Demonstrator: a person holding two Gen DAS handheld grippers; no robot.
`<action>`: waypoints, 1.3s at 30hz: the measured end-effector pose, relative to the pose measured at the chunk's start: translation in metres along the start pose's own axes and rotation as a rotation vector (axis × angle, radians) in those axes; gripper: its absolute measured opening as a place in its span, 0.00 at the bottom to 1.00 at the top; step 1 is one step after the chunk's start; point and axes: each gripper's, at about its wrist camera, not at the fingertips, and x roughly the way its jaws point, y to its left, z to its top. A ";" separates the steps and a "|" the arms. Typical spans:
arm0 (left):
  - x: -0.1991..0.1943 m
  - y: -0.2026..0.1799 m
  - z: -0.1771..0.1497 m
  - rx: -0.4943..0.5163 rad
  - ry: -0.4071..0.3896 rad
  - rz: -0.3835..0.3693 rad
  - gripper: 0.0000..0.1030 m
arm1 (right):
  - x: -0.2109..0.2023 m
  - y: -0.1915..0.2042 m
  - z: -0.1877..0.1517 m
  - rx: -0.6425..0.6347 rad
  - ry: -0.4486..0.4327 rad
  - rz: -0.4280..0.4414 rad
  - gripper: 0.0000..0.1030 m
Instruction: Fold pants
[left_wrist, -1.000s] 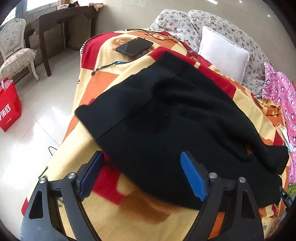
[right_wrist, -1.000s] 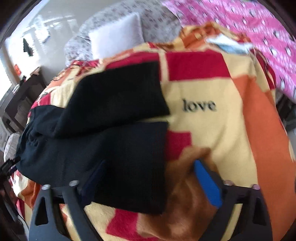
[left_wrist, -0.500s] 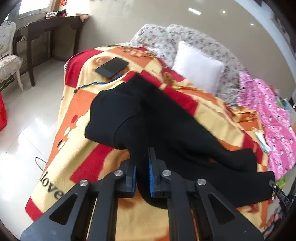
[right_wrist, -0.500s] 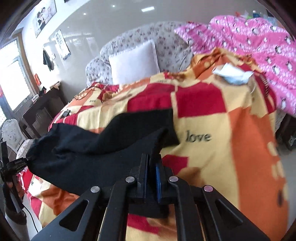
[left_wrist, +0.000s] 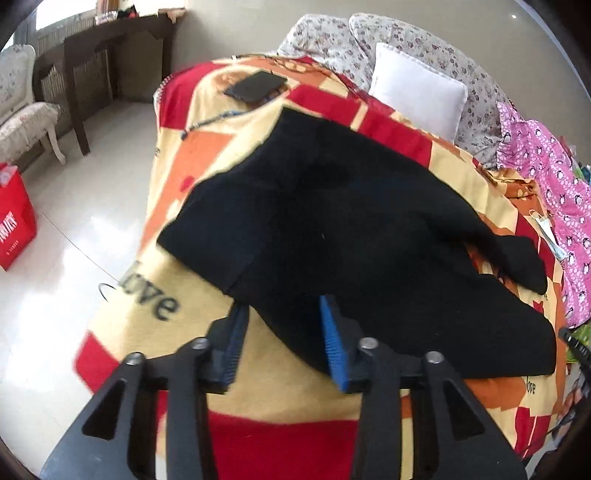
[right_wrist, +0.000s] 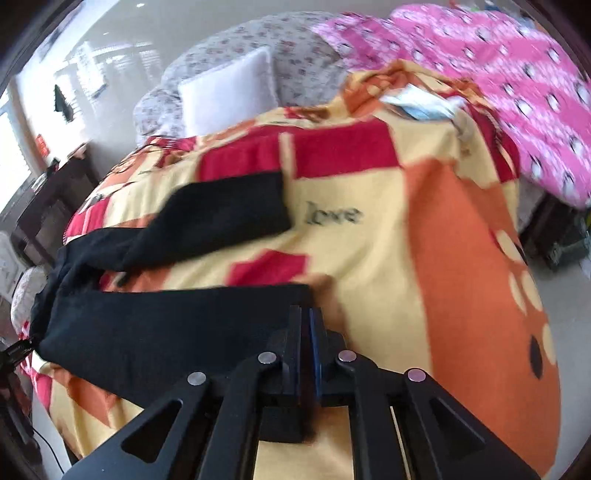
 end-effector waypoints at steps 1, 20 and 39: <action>-0.006 0.000 0.001 0.010 -0.015 0.011 0.43 | -0.002 0.014 0.006 -0.034 -0.015 0.035 0.24; 0.051 0.026 0.038 0.008 -0.010 0.124 0.65 | 0.165 0.350 0.096 -0.665 0.116 0.367 0.59; -0.061 0.085 0.049 -0.146 -0.278 0.173 0.69 | 0.017 0.357 -0.001 -0.794 -0.010 0.533 0.08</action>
